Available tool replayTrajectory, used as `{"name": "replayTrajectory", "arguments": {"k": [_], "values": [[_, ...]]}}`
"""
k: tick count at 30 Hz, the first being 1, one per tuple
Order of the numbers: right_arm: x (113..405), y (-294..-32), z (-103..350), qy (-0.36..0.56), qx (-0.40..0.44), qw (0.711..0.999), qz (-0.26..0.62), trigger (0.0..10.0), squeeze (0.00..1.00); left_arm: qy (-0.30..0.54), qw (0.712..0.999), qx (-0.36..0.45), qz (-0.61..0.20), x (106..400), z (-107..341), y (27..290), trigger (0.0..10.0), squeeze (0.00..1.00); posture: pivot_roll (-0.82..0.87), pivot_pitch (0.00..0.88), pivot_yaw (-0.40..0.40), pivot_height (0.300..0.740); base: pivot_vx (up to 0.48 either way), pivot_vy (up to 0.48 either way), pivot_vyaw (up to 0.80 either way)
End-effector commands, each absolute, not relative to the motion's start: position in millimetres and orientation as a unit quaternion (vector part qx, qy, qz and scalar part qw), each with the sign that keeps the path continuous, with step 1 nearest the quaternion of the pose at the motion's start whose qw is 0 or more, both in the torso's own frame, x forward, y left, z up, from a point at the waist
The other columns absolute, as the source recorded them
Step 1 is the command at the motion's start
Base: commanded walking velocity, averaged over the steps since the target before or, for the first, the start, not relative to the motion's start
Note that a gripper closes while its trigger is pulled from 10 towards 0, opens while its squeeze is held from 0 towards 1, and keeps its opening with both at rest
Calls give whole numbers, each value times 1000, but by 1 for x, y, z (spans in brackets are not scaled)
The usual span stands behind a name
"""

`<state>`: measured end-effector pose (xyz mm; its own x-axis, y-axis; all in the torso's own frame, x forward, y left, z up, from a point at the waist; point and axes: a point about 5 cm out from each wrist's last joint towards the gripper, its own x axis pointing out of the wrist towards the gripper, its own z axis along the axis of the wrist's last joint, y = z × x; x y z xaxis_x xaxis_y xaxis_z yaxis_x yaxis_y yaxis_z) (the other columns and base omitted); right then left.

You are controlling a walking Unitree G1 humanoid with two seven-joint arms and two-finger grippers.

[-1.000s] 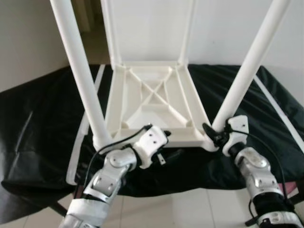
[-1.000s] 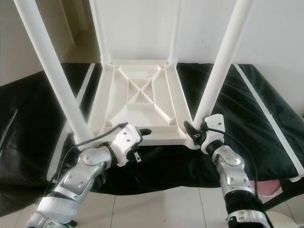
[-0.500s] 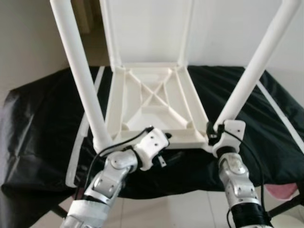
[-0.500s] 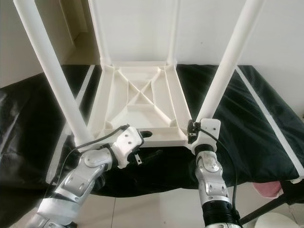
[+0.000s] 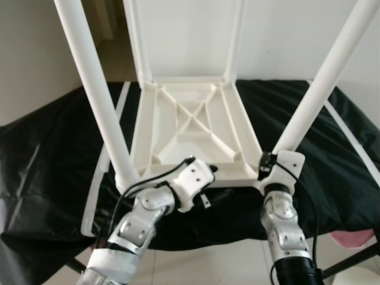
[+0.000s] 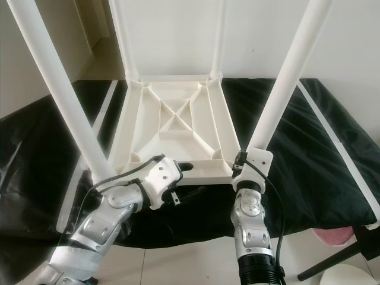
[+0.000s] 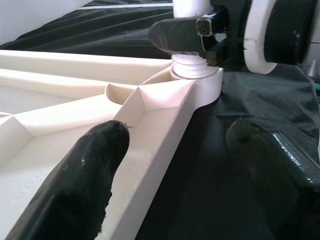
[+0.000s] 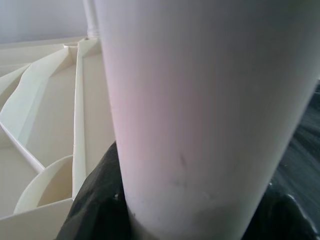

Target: Building children table

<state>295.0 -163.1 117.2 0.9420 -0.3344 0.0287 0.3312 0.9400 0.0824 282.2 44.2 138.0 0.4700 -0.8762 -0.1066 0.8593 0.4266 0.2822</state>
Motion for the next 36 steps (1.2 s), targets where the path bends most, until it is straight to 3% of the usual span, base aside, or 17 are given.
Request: {"name": "replayTrajectory", "arguments": {"k": [1, 7, 8, 10, 11, 22, 27, 31, 32, 36], "values": [[286, -167, 96, 32, 49, 980, -191, 10000, 0, -30, 844, 155, -514, 284, 140, 44, 10000, 0, -89, 13, 34, 740, 0, 0, 0], [284, -168, 98, 27, 39, 978, -205, 10000, 0, -29, 843, 155, -514, 283, 140, 44, 10000, 0, -95, 12, 31, 740, 0, 0, 0], [284, -170, 99, 25, 36, 977, -207, 10000, 298, -30, 844, 153, -514, 283, 140, 43, 10000, 0, -97, 10, 28, 740, 0, 0, 0], [284, -172, 101, 21, 32, 978, -204, 10000, 353, -32, 844, 152, -513, 284, 141, 43, 10000, 0, -98, 11, 25, 740, 0, 0, 0], [284, -173, 103, 14, 31, 980, -196, 10000, 1000, -33, 844, 151, -513, 284, 141, 42, 10000, 0, -98, 11, 23, 740, 0, 0, 0], [281, -180, 115, -26, 43, 991, -127, 10000, 1000, -34, 845, 149, -512, 283, 141, 42, 10000, 0, -101, 12, 22, 740, 0, 0, 0], [285, -199, 119, -43, 10, 999, -18, 10000, 1000, -34, 842, 148, -518, 282, 141, 39, 10000, 0, -107, 15, 25, 740, 0, 0, 0], [287, -201, 119, -42, 1, 999, 13, 10000, 1000, -34, 840, 147, -520, 282, 141, 38, 10000, 0, -110, 15, 30, 740, 0, 0, 0], [290, -202, 122, -42, -20, 998, 46, 10000, 0, -35, 840, 147, -521, 282, 142, 37, 10000, 0, -111, 16, 35, 740, 0, 0, 0], [297, -199, 127, -41, -56, 991, 118, 10000, 0, -36, 839, 148, -523, 282, 143, 37, 10000, 0, -113, 17, 38, 740, 0, 0, 0]]}}
